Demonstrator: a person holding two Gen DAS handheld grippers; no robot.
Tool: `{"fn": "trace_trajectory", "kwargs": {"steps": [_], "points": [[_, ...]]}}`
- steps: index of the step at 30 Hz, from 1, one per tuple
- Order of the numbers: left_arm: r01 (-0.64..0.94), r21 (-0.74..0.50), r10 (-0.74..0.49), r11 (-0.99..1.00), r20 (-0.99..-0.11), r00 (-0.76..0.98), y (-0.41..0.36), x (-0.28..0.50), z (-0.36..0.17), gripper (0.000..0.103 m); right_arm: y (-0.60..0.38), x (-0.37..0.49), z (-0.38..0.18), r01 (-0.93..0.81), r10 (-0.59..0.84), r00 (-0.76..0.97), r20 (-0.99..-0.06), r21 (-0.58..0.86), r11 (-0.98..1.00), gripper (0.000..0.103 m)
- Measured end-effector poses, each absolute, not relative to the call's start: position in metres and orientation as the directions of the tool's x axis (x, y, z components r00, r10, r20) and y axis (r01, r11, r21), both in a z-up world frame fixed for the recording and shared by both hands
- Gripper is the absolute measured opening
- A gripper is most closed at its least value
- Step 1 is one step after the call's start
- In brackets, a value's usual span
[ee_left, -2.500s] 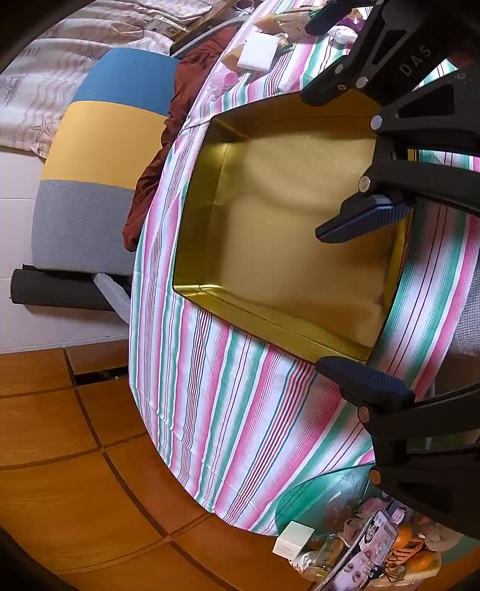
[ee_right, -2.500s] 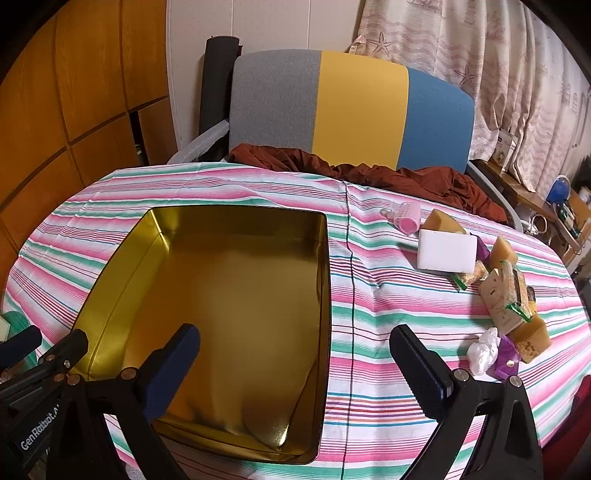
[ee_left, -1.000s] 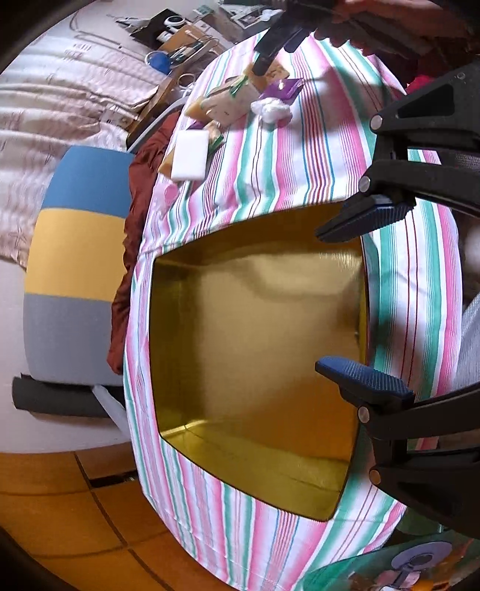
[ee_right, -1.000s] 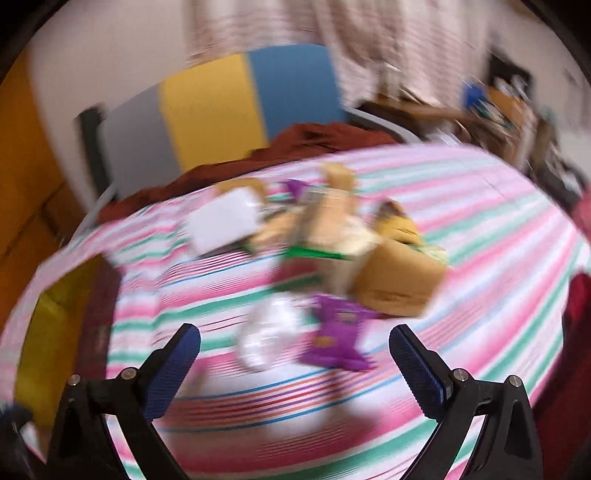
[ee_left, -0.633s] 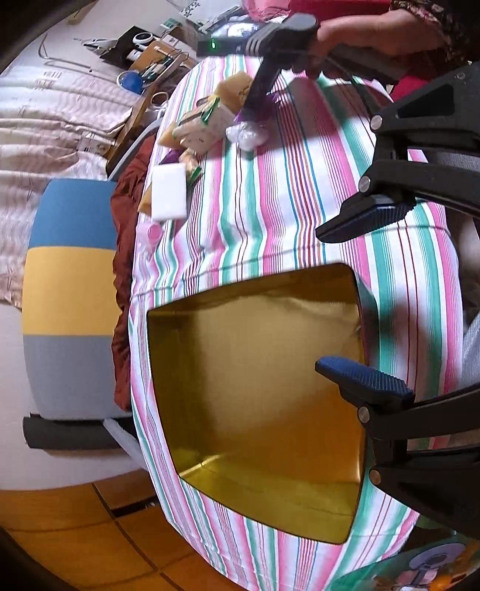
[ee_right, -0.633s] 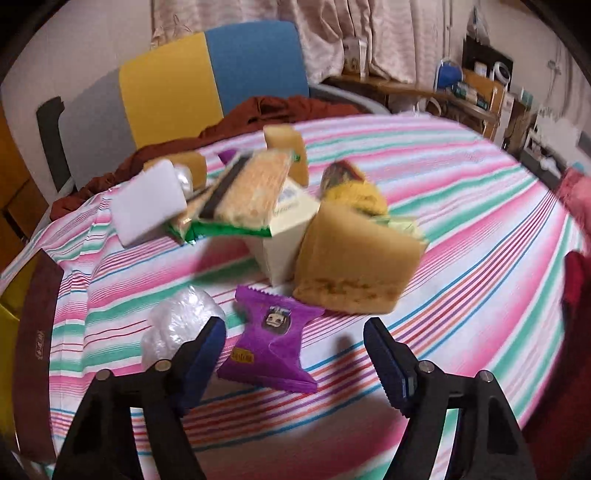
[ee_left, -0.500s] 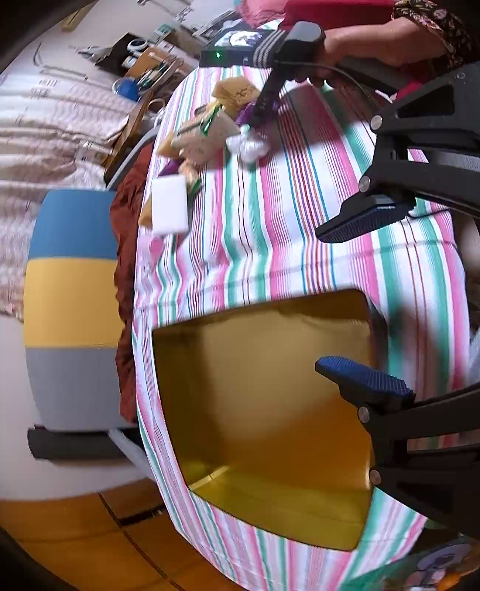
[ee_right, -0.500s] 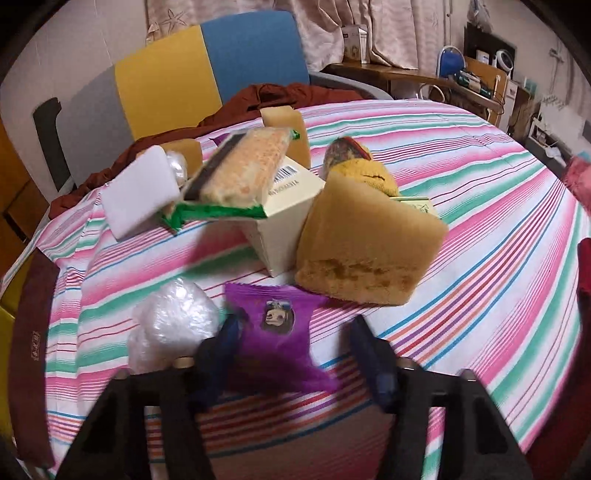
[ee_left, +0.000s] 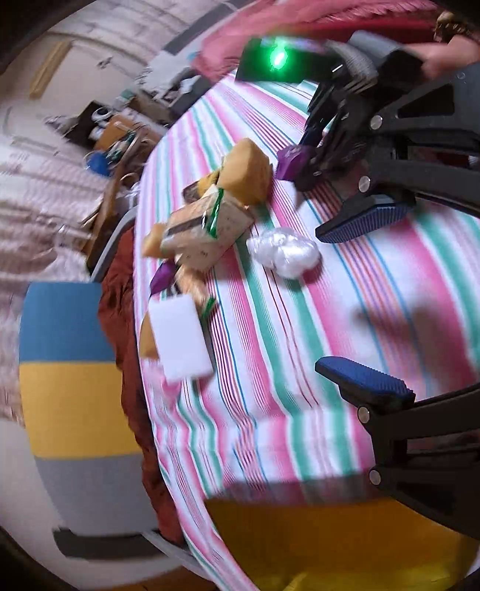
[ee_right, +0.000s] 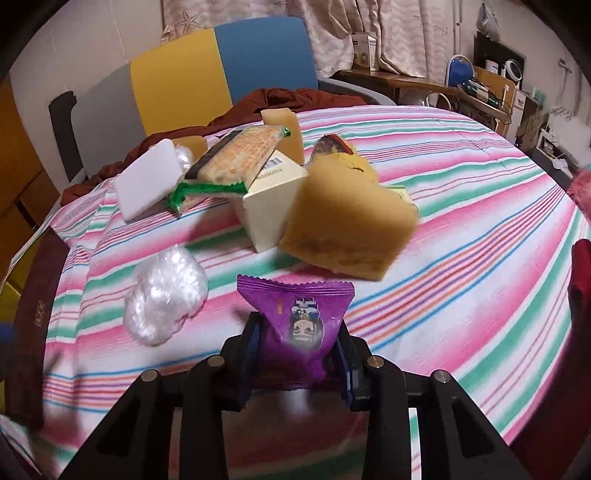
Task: Organize objects
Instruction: 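Grasp the purple snack packet with the right gripper while the left gripper approaches the plastic bundle, then grasp the clear plastic bundle with the left gripper and lift it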
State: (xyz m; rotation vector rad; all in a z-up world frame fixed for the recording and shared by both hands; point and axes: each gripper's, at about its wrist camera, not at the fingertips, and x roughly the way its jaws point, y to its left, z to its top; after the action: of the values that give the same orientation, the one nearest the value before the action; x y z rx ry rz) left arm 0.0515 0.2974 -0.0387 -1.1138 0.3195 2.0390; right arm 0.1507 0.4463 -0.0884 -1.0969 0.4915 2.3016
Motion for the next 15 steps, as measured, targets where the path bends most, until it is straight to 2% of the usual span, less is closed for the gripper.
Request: {"fn": "trace_trajectory", "kwargs": {"steps": [15], "points": [[-0.779,-0.130,0.493,-0.614,-0.833,-0.250,0.367,0.029,-0.087,0.065,0.443,0.163,-0.091,-0.604,0.311,-0.517,-0.797,0.083,-0.792,0.037]]}}
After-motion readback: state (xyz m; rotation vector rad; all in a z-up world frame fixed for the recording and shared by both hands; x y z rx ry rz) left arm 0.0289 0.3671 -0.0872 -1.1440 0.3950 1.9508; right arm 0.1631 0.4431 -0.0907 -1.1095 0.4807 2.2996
